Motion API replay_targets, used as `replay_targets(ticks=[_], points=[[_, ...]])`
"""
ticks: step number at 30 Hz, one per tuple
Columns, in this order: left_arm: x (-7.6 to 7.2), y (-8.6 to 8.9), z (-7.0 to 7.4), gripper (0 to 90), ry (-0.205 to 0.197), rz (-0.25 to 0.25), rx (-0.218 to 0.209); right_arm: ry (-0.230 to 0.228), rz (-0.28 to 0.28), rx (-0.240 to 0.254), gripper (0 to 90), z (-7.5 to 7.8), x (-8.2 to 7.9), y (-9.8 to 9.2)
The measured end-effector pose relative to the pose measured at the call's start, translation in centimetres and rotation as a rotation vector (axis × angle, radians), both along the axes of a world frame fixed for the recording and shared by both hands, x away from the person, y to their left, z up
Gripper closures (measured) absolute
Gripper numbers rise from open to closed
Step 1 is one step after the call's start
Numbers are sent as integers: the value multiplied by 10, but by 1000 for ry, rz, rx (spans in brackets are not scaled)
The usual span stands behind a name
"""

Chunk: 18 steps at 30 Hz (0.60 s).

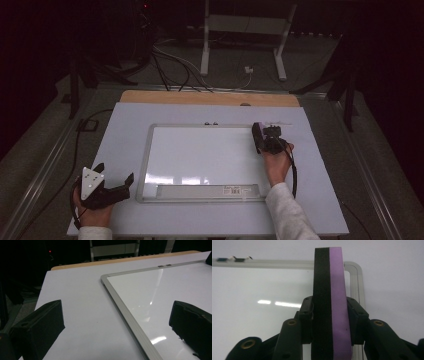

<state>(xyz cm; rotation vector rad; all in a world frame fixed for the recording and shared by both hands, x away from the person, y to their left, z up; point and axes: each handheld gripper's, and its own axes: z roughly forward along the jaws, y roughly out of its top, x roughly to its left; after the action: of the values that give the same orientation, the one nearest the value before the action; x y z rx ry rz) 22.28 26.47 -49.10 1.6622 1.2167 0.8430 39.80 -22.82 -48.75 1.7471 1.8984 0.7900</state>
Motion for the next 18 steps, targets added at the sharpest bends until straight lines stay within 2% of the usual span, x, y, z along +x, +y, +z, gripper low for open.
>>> replay_targets(ticks=[10, 13, 15, 18], points=[[0, 0, 0, 6, -1, 0, -2, -4, -31, -9, 614, 0, 0, 3], [0, 0, 0, 6, -2, 0, -3, -12, -11, 32, 479, 0, -1, 0], [0, 0, 0, 6, 0, 0, -2, -33, 14, 71, 403, 3, -3, -2], [0, 0, 0, 6, -1, 0, -1, -81, 52, 84, 308, 10, -9, -3]])
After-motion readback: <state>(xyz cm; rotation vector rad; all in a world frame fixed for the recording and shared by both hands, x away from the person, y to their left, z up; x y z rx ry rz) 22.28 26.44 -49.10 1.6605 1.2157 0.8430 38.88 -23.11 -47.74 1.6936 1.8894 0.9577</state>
